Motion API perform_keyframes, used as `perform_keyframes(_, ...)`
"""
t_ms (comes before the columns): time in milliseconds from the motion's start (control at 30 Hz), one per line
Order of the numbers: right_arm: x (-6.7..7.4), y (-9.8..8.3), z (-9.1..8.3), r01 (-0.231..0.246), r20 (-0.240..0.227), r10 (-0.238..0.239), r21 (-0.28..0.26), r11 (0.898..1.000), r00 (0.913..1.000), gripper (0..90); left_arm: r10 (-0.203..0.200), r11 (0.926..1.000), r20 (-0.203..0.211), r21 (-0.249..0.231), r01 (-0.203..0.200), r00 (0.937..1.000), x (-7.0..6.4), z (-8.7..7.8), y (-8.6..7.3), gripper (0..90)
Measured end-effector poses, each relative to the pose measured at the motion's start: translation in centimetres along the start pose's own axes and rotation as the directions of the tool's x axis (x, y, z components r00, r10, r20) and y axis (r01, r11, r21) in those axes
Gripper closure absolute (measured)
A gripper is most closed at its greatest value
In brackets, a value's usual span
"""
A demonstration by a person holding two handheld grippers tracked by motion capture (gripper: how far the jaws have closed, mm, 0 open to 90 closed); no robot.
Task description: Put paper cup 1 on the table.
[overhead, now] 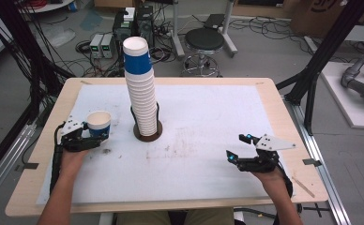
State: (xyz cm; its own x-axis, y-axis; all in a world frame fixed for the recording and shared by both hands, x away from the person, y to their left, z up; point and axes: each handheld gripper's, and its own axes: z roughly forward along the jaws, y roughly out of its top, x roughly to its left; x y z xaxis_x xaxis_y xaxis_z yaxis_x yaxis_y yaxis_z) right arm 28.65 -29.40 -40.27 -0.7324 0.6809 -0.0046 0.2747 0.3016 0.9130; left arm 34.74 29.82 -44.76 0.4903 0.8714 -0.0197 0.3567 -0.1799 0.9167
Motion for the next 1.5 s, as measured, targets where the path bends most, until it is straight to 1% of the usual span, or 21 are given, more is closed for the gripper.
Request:
perform_keyframes(33,0.1,0.0,0.0,-0.002,-0.002,0.002,0.003,1.0,1.0,20.5,-0.006,1.0,-0.001,0.005,0.006,1.0,0.0,-0.2,0.0,25.5)
perform_keyframes(167,0.2,0.0,0.0,0.002,-0.007,-0.002,0.0,1.0,1.0,20.5,0.006,0.9995,-0.009,0.03,-0.005,0.9999,-0.2,-0.7,-0.2,25.6)
perform_keyframes(300,0.3,0.1,0.0,0.004,-0.009,-0.004,0.003,1.0,1.0,20.5,-0.014,0.9985,-0.026,0.052,0.015,0.9996,-0.4,-1.0,-0.3,24.5)
perform_keyframes(400,0.3,0.1,0.0,0.001,-0.009,-0.001,0.0,1.0,1.0,20.5,-0.011,0.9978,-0.032,0.065,0.013,0.9994,-0.5,-1.2,-0.4,23.3)
perform_keyframes(500,0.2,0.1,0.0,0.001,-0.007,-0.001,-0.001,1.0,1.0,20.5,-0.029,0.9977,-0.024,0.061,0.03,0.9993,-0.6,-1.3,-0.5,21.5)
perform_keyframes(600,0.2,0.0,0.0,0.0,-0.012,0.0,0.003,1.0,0.9999,20.5,-0.061,0.9963,-0.026,0.06,0.063,0.9978,-0.7,-1.4,-0.5,16.3)
perform_keyframes(700,0.1,0.0,0.0,0.006,-0.011,-0.006,0.006,1.0,0.9999,20.5,-0.076,0.9953,-0.02,0.058,0.077,0.9969,-0.7,-2.1,-0.6,14.8)
perform_keyframes(767,0.2,0.0,-0.1,-0.001,-0.014,0.001,0.008,1.0,0.9999,20.5,-0.089,0.9949,-0.013,0.046,0.089,0.9959,-0.7,-2.7,-0.7,14.8)
perform_keyframes(833,0.1,0.0,-0.2,-0.002,-0.013,0.002,0.006,1.0,0.9999,20.4,-0.085,0.9962,0.003,0.022,0.085,0.9964,-0.7,-3.6,-0.7,14.8)
perform_keyframes(900,0.0,0.0,-0.3,-0.003,-0.008,0.003,0.006,1.0,1.0,20.5,-0.086,0.9958,0.012,-0.03,0.087,0.9962,-0.6,-4.7,-0.5,14.8)
perform_keyframes(967,-0.1,-0.1,-0.4,-0.001,-0.001,0.001,0.003,1.0,1.0,20.5,-0.092,0.9922,0.014,-0.083,0.093,0.9956,-0.4,-5.6,-0.3,14.8)
perform_keyframes(1033,-0.2,-0.1,-0.4,-0.003,0.005,0.003,0.005,1.0,1.0,20.5,-0.107,0.98,0.032,-0.165,0.111,0.9937,-0.5,-6.6,0.1,14.8)
perform_keyframes(1100,-0.4,-0.2,-0.6,-0.009,0.013,0.009,0.009,1.0,0.9999,20.5,-0.117,0.9622,0.076,-0.238,0.132,0.9902,-0.7,-7.2,0.6,15.0)
perform_keyframes(1133,-0.5,-0.2,-0.6,-0.006,0.021,0.005,0.007,1.0,0.9998,20.5,-0.118,0.955,0.09,-0.263,0.138,0.9889,-0.9,-7.4,0.9,15.3)
perform_keyframes(1167,-0.6,-0.3,-0.6,-0.011,0.026,0.01,0.009,1.0,0.9996,20.5,-0.112,0.9507,0.095,-0.28,0.134,0.9892,-1.2,-7.6,1.2,15.6)
perform_keyframes(1233,-0.8,-0.3,-0.8,-0.017,0.037,0.016,0.013,1.0,0.9992,20.5,-0.099,0.941,0.123,-0.311,0.133,0.9874,-1.7,-7.7,1.7,15.6)
perform_keyframes(1267,-0.9,-0.4,-0.9,-0.021,0.044,0.02,0.012,1.0,0.9988,20.5,-0.093,0.9385,0.126,-0.32,0.129,0.9876,-1.9,-7.7,2.0,15.6)
perform_keyframes(1333,-1.1,-0.5,-1.1,-0.025,0.06,0.024,0.018,1.0,0.9979,20.5,-0.087,0.9288,0.126,-0.348,0.126,0.9882,-2.5,-7.6,2.3,15.2)
perform_keyframes(1367,-1.2,-0.6,-1.1,-0.028,0.066,0.026,0.021,0.999,0.9975,20.5,-0.089,0.9235,0.141,-0.359,0.135,0.986,-2.7,-7.6,2.4,15.2)
perform_keyframes(1433,-1.5,-0.7,-1.2,-0.032,0.077,0.029,0.028,0.999,0.9966,20.5,-0.089,0.9182,0.173,-0.367,0.148,0.9808,-3.2,-7.5,2.7,15.2)
perform_keyframes(1500,-1.5,-0.8,-1.3,-0.038,0.08,0.036,0.031,0.999,0.9961,20.5,-0.084,0.9161,0.191,-0.371,0.151,0.9779,-3.6,-7.4,3.0,15.2)
